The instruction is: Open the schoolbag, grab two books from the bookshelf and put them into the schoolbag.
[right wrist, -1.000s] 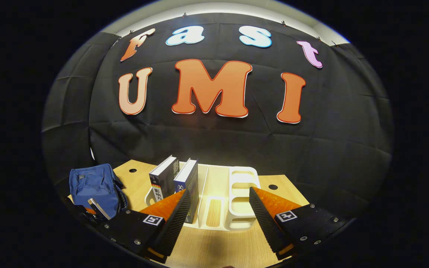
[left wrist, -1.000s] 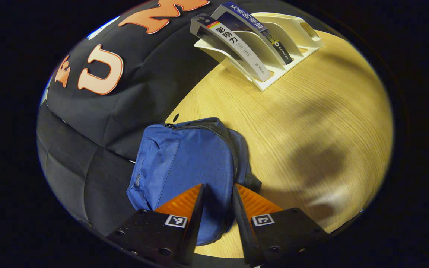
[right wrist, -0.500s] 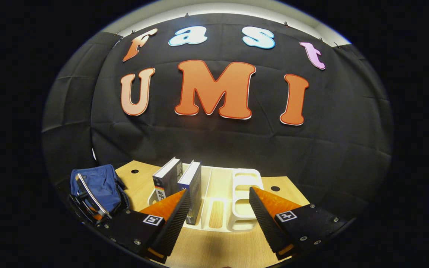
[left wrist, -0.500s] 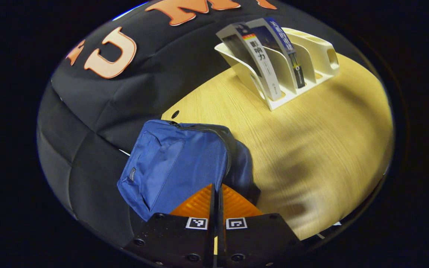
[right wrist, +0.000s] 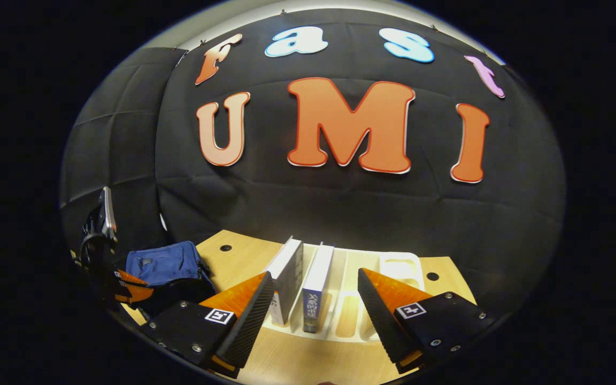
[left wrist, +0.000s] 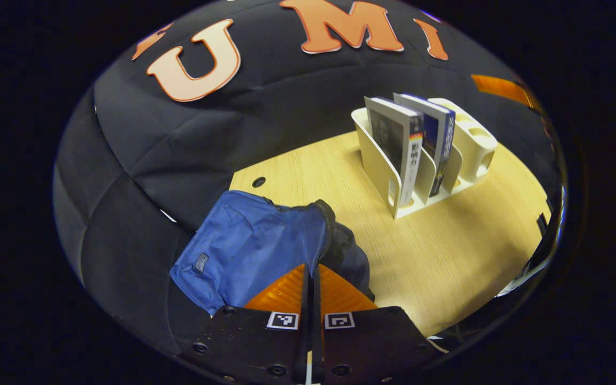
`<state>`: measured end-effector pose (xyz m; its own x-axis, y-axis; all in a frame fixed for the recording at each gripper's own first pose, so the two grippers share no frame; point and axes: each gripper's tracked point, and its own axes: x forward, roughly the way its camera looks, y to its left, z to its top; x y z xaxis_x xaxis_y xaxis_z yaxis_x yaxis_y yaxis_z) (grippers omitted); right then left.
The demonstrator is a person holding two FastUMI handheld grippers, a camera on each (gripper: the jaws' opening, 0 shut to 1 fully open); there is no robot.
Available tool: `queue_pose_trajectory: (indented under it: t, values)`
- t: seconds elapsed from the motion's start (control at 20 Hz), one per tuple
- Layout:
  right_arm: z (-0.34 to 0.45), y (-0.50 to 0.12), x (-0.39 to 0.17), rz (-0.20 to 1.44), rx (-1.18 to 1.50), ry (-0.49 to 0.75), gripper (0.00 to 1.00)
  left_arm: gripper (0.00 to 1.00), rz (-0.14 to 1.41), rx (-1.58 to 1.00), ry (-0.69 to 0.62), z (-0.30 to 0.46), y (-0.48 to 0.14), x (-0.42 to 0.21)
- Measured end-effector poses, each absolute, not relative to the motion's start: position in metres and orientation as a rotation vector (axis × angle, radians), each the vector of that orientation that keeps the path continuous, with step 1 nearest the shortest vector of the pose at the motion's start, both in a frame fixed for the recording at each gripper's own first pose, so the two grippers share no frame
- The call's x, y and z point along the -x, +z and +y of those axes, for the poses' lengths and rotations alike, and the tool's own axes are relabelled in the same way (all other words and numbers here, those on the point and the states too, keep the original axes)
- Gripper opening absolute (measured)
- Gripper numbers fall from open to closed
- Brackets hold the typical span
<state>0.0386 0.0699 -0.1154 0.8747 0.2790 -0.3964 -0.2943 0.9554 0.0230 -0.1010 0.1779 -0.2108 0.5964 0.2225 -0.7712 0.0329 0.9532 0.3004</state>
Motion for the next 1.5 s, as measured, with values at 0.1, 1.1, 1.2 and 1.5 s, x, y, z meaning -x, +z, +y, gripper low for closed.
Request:
queue_pose_trajectory:
  t: [0.1,1.1,1.2,1.5]
  values:
    - [0.087,-0.116,-0.054,0.444,0.049,0.325,0.94,0.04,0.91,-0.261,0.109,0.191,-0.186,0.092]
    - [0.168,-0.252,-0.164,1.171,0.184,0.24,0.89,0.04,0.893,-0.063,-0.031,0.254,-0.132,0.055]
    - [0.166,-0.271,-0.163,1.234,0.202,0.216,0.78,0.04,0.886,-0.042,-0.044,0.256,-0.134,0.055]
    - [0.16,-0.306,-0.156,1.38,0.24,0.161,0.51,0.04,0.877,0.0,-0.058,0.259,-0.138,0.057]
